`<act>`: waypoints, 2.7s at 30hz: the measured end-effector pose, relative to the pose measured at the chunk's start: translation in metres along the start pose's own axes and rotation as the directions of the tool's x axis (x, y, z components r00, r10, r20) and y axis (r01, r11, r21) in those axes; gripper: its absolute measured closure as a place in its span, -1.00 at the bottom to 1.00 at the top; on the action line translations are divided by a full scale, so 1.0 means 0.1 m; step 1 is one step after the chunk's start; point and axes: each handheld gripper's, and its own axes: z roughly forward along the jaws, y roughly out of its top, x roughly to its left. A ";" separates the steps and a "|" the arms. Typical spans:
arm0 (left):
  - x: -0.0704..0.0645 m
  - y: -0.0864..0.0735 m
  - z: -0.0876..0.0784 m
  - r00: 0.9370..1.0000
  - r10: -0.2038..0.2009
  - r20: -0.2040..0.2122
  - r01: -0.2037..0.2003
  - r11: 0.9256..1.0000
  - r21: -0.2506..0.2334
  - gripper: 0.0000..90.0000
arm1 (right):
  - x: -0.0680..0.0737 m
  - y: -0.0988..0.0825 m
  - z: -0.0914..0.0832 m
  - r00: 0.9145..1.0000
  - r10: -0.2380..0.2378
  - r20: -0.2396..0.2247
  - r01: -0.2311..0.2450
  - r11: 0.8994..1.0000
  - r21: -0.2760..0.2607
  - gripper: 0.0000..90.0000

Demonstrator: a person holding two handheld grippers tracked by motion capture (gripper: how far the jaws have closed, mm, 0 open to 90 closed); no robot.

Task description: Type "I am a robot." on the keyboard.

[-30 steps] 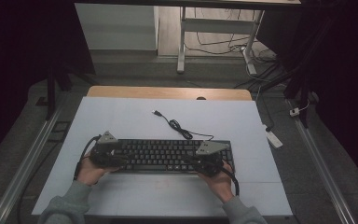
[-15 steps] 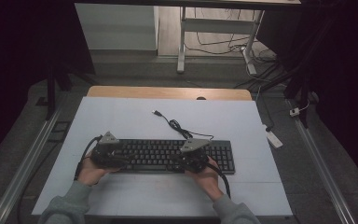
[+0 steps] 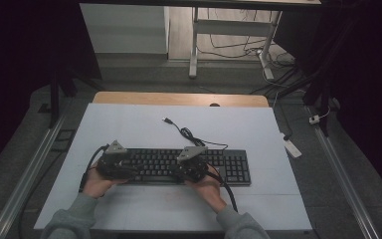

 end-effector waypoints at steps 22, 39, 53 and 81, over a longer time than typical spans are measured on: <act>0.00 0.00 0.01 1.000 0.010 0.000 -0.010 1.000 0.012 -0.37 | -0.01 0.00 0.13 1.000 0.009 0.016 -0.010 0.999 0.043 0.99; -0.01 -0.01 0.00 1.000 0.011 -0.004 -0.011 1.000 0.004 -0.37 | 0.03 0.02 0.10 0.999 -0.017 0.039 0.016 1.000 0.026 0.99; 0.01 -0.01 -0.01 1.000 0.006 -0.004 -0.006 1.000 0.002 -0.37 | -0.06 -0.13 -0.30 0.997 0.037 0.067 -0.032 0.997 -0.070 0.45; 0.02 -0.01 -0.01 1.000 0.003 -0.008 -0.003 1.000 -0.010 -0.38 | -0.27 -0.91 -1.24 0.964 0.134 0.230 -0.110 0.987 -0.116 0.25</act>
